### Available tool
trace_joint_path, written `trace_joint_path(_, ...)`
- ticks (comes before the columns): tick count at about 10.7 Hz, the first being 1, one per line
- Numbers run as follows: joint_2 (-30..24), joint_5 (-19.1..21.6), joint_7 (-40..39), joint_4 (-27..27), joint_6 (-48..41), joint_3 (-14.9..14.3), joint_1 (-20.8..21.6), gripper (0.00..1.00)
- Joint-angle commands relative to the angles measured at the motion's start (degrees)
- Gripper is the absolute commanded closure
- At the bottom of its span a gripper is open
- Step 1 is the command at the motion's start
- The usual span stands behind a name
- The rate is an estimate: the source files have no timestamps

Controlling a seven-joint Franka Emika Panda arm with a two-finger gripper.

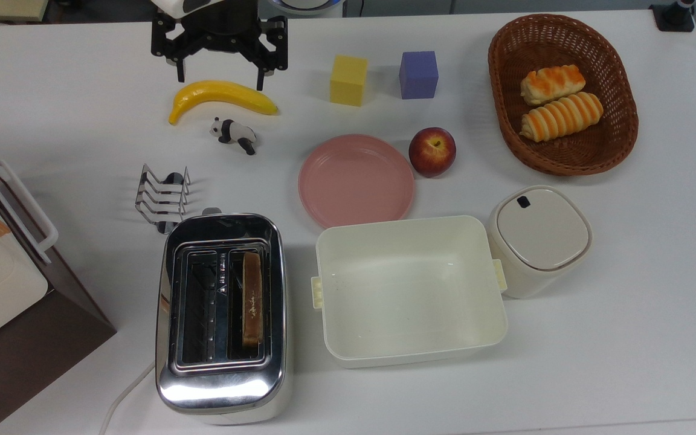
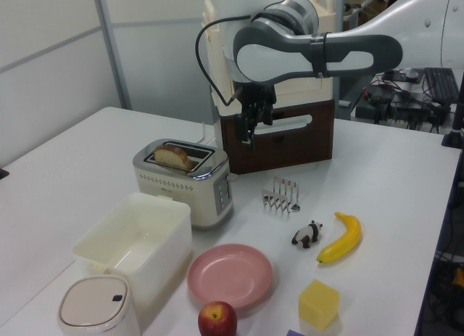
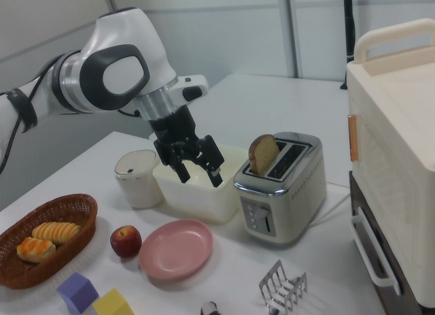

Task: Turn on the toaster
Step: 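Move the gripper from above the banana toward the toaster's lever side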

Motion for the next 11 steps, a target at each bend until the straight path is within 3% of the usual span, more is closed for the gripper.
trace_joint_path(1, -1.88, 0.77, 1.24, -0.99, 1.09, -1.06, -0.77, 0.0)
trace_joint_path(9, -1.8, 3.76, 0.97, -0.99, 2.68, -1.77, -1.22, 0.0)
trace_joint_path(10, -1.53, 4.02, 0.62, -0.99, 3.12, -1.69, -1.22, 0.4)
trace_joint_path(11, -1.53, 5.33, 0.53, -1.08, 4.52, -1.77, -1.31, 0.95)
